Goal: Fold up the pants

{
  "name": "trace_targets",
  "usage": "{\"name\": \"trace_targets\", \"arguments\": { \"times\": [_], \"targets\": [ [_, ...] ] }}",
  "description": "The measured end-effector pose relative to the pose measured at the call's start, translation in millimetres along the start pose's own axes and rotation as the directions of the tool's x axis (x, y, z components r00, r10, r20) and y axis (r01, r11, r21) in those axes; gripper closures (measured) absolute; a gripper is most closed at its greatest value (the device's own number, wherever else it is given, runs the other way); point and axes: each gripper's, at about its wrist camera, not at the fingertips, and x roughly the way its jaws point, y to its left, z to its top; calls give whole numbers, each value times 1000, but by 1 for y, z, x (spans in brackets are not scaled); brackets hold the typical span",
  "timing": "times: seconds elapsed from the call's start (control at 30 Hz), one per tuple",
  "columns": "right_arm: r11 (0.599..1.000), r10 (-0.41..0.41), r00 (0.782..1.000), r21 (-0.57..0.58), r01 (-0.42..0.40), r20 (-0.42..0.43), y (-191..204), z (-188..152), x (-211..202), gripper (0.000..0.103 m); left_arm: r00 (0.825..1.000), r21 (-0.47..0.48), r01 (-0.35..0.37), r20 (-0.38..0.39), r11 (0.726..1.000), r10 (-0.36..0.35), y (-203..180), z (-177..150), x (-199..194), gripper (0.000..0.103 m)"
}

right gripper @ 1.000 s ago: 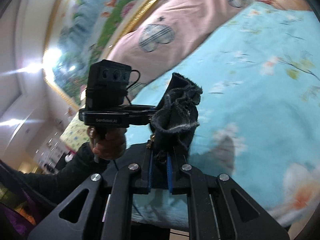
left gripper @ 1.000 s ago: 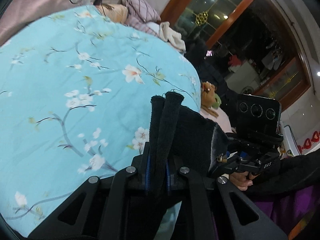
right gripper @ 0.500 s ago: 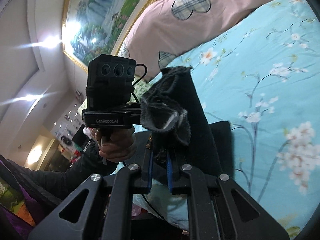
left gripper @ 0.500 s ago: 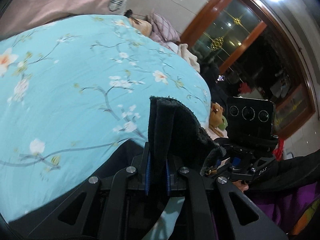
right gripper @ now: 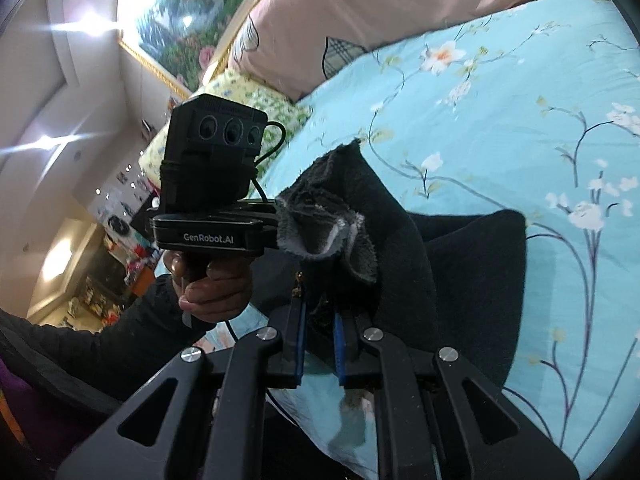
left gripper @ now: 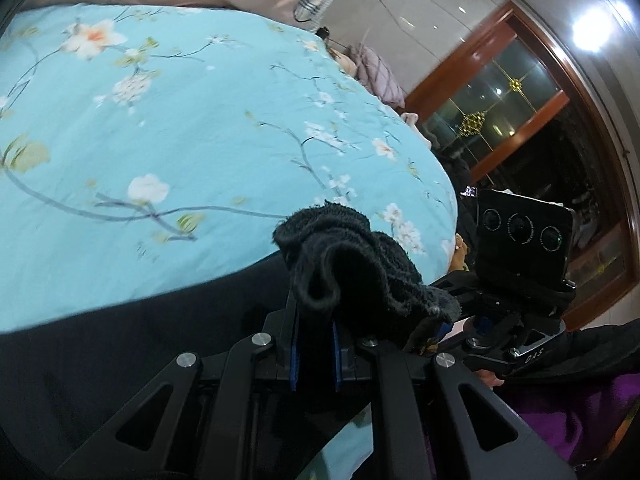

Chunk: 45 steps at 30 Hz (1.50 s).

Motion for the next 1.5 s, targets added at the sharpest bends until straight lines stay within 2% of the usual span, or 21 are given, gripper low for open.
{"name": "trace_targets", "arguments": {
  "times": [0.17,0.4,0.5,0.57,0.6,0.63,0.73,0.9,1.2,1.3,1.5],
  "targets": [
    [999,-20,998,-35,18,-61,6,1,13,90,999,-59,-32,21,998,33,13,-16,-11,91],
    [992,-95,986,-90,84,-133,13,1,31,88,995,-124,-76,49,989,83,23,-35,-22,91],
    [991,-105,983,-97,91,-153,14,4,38,82,991,-165,-99,75,981,113,26,-44,-34,91],
    [990,-109,980,-106,92,-165,17,4,39,76,986,-193,-117,96,974,137,28,-50,-44,89],
    [990,-106,980,-110,88,-171,19,4,41,69,983,-203,-126,105,971,149,27,-51,-46,88],
    [990,-101,979,-112,82,-175,20,4,42,63,978,-220,-139,121,966,168,28,-55,-53,87],
    [987,-105,976,-142,78,-189,27,5,46,57,966,-267,-160,158,950,207,30,-68,-69,85],
    [987,-77,974,-154,44,-212,35,10,51,57,938,-341,-197,207,919,278,31,-90,-93,78],
    [978,5,975,-203,-51,-222,60,25,58,57,887,-477,-197,286,856,363,33,-136,-141,73],
    [971,21,973,-226,-74,-230,68,34,66,56,861,-520,-220,294,826,414,32,-151,-158,72],
    [959,39,963,-260,-111,-265,82,57,94,56,820,-584,-209,333,785,465,30,-179,-192,72]
  ]
}}
